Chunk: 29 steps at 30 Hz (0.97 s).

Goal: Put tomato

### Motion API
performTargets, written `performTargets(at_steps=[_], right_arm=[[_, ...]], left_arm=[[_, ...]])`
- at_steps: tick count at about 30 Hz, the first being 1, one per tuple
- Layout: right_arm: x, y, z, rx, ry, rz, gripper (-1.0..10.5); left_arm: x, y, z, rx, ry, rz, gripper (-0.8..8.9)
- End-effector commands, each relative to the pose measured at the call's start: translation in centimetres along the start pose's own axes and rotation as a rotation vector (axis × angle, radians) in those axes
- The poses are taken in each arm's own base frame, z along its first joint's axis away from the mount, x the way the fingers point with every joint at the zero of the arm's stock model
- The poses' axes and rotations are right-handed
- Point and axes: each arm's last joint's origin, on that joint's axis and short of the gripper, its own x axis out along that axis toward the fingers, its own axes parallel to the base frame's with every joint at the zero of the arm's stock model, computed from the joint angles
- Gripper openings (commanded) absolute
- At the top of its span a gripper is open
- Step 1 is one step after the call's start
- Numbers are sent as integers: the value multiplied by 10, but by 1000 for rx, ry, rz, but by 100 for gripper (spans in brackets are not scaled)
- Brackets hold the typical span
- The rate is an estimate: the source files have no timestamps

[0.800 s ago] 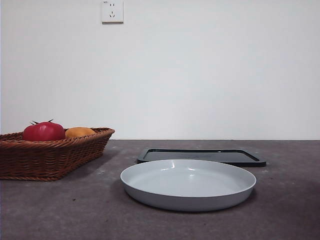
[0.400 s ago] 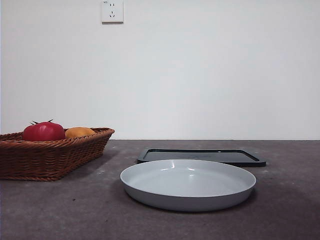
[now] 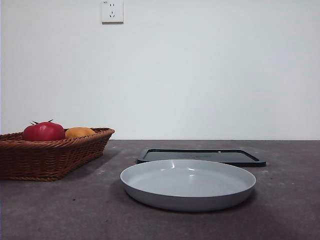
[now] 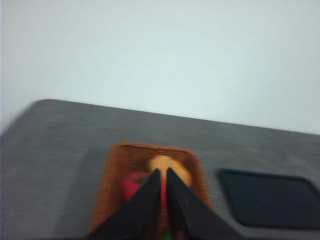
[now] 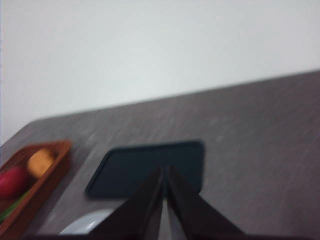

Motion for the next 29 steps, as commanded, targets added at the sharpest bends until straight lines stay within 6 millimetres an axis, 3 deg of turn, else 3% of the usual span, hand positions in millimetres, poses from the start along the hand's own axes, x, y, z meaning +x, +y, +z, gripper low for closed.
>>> performTargets(at_steps=[1,7,12,19,29], right_arm=[[2,4,10,26,52,45,6],[16,8,28,58,158,140,6],[31,11,41,86,240,172,6],[58,24,47,75,353,253,6],[95,54,21,18,562,330,6]], left_arm=[[-1,-6,20,-14,0,-79,16],[7,-13,44,-72,64,-205,16],[23,-15,50,-166,164,-318,16],[53,-19,38,-255,344,-467,16],[89,-36,13,-285,557,-546,16]])
